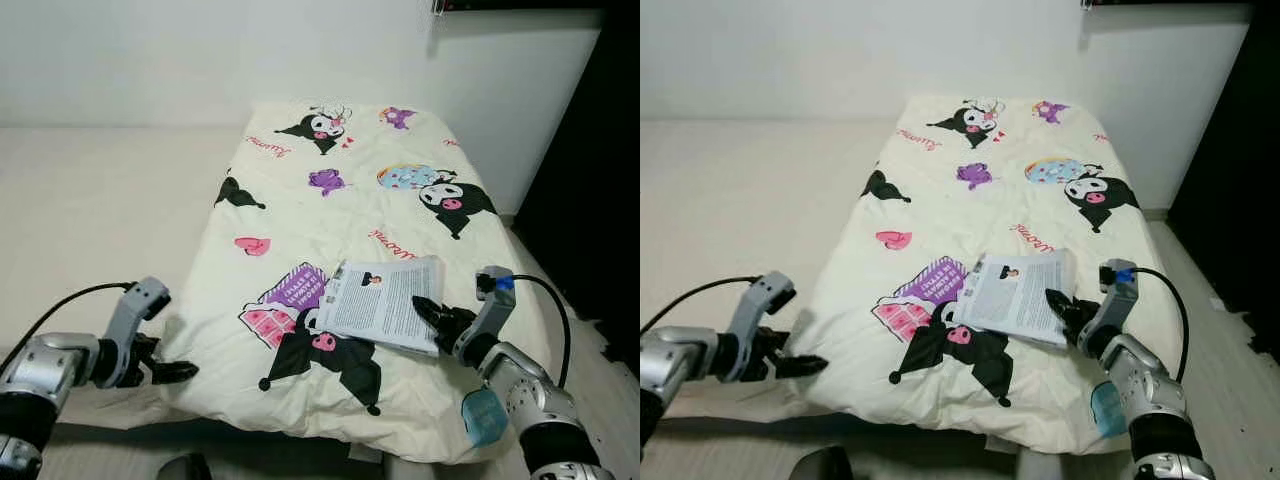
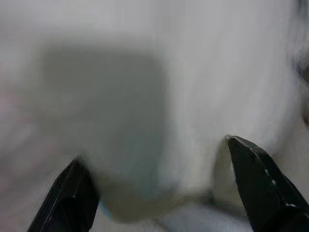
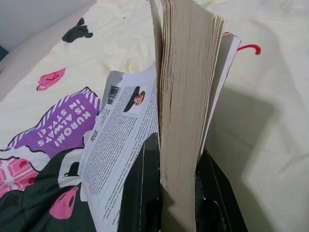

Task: Clean up the room

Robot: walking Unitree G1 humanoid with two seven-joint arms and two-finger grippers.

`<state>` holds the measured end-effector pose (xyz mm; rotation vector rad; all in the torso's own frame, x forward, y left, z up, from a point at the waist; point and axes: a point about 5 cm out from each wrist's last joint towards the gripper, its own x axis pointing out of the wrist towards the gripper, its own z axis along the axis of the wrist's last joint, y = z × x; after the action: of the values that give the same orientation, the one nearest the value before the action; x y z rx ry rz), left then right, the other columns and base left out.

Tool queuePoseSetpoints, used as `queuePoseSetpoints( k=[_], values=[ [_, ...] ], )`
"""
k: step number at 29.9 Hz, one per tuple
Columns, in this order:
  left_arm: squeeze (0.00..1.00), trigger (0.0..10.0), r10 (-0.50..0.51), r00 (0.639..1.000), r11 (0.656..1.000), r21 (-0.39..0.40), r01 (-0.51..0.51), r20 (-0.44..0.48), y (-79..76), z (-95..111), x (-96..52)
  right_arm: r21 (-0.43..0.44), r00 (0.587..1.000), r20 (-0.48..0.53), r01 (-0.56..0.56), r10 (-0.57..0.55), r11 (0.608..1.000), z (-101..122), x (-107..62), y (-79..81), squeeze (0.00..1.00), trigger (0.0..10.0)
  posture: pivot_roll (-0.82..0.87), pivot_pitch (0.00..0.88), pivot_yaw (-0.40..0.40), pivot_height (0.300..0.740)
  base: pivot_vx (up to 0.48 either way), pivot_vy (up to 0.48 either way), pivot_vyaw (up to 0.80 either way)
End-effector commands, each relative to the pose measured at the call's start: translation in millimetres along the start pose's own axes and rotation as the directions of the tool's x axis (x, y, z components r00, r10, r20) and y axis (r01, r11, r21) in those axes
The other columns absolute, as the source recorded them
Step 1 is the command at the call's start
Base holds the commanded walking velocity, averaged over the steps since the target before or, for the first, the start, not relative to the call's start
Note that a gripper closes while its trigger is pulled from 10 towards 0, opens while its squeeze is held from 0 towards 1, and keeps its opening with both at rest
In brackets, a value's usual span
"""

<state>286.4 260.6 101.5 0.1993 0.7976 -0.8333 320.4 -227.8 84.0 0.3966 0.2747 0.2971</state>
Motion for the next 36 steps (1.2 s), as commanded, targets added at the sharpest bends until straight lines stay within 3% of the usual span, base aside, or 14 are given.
queuePoseSetpoints(
  k=[1,3,7,9,10,17,23,24,25,27,32,33,35,36],
  values=[
    [0.00,10.0,-0.049,0.994,0.998,0.035,0.052,-0.094,-7.4,-3.8,-6.0,-0.022,0.999,0.006,0.042,-0.042,0.999,1.4,-1.6,-5.9,0.00,0.0,-0.08,0.000,0.003,0.436,0.000,0.000,0.00],
    [0.00,10.0,-0.108,0.983,0.993,0.034,0.114,-0.147,-17.4,-9.5,-3.2,-0.022,0.999,0.011,0.048,-0.048,0.999,2.7,-2.1,-7.6,0.00,0.0,-0.09,0.000,0.005,0.436,0.000,0.000,0.00],
    [0.00,10.0,-0.132,0.980,0.990,0.021,0.136,-0.151,-20.7,-11.6,-1.2,-0.022,0.999,0.012,0.051,-0.051,0.998,2.8,-2.3,-8.1,0.00,0.0,-0.09,0.000,0.007,0.436,0.000,0.000,0.00],
    [0.00,10.0,-0.174,0.974,0.984,0.011,0.177,-0.145,-27.4,-14.1,1.9,-0.022,0.998,0.014,0.054,-0.054,0.998,3.0,-2.9,-8.7,0.00,0.0,-0.09,0.000,0.009,0.436,0.000,0.000,0.00],
    [0.00,10.0,-0.237,0.965,0.971,-0.005,0.238,-0.116,-39.1,-17.0,8.5,-0.022,0.998,0.014,0.059,-0.058,0.998,3.0,-3.4,-9.5,0.00,0.0,-0.09,0.000,0.008,0.436,0.000,0.000,0.00],
    [0.00,10.0,-0.310,0.941,0.951,-0.041,0.307,-0.139,-57.0,-26.3,10.3,-0.022,0.998,0.012,0.062,-0.061,0.998,2.4,-2.6,-10.2,0.00,0.0,-0.08,0.000,0.005,0.436,0.000,0.000,0.00],
    [0.00,10.0,-0.232,0.928,0.969,0.018,0.248,-0.292,-50.1,-37.8,-3.2,-0.027,0.998,0.011,0.059,-0.059,0.998,3.6,-1.6,-9.8,0.00,0.0,-0.08,0.000,0.002,0.436,0.000,0.000,0.00],
    [0.00,10.0,-0.158,0.909,0.975,0.086,0.206,-0.387,-43.9,-39.9,-12.0,-0.028,0.998,0.008,0.061,-0.061,0.998,3.5,-1.8,-10.8,0.00,0.0,-0.08,0.000,0.000,0.436,0.000,0.000,0.00],
    [0.00,10.0,-0.158,0.909,0.975,0.086,0.206,-0.387,-43.9,-39.9,-12.0,-0.028,0.998,0.008,0.061,-0.061,0.998,3.5,-1.8,-10.8,0.00,0.0,-0.08,0.000,0.000,0.436,0.000,0.000,0.00],
    [0.00,10.0,-0.082,0.894,0.972,0.163,0.169,-0.441,-40.2,-32.9,-19.9,-0.027,0.998,0.009,0.061,-0.061,0.998,4.5,-1.5,-10.9,0.00,0.0,-0.08,0.000,0.004,0.436,0.000,0.000,0.00],
    [0.00,10.0,0.088,0.903,0.947,0.316,0.054,-0.420,-30.8,-5.8,-26.6,-0.032,0.998,0.006,0.062,-0.062,0.998,4.9,-1.6,-11.1,0.00,0.0,-0.09,0.000,0.004,0.436,0.000,0.000,0.00],
    [0.00,10.0,0.088,0.903,0.947,0.316,0.054,-0.420,-30.8,-5.8,-26.6,-0.032,0.998,0.006,0.062,-0.062,0.998,4.9,-1.6,-11.1,0.00,0.0,-0.09,0.000,0.004,0.436,0.000,0.000,0.00],
    [0.00,10.0,0.125,0.945,0.926,0.378,-0.001,-0.302,-26.9,14.8,-23.4,-0.034,0.998,0.007,0.065,-0.065,0.997,5.2,-2.0,-12.1,0.00,0.0,-0.09,0.000,0.001,0.436,0.000,0.000,0.00],
    [0.00,10.0,0.125,0.945,0.926,0.378,-0.001,-0.302,-26.9,14.8,-23.4,-0.034,0.998,0.007,0.065,-0.065,0.997,5.2,-2.0,-12.1,0.00,0.0,-0.09,0.000,0.001,0.436,0.000,0.000,0.00]
  ],
)
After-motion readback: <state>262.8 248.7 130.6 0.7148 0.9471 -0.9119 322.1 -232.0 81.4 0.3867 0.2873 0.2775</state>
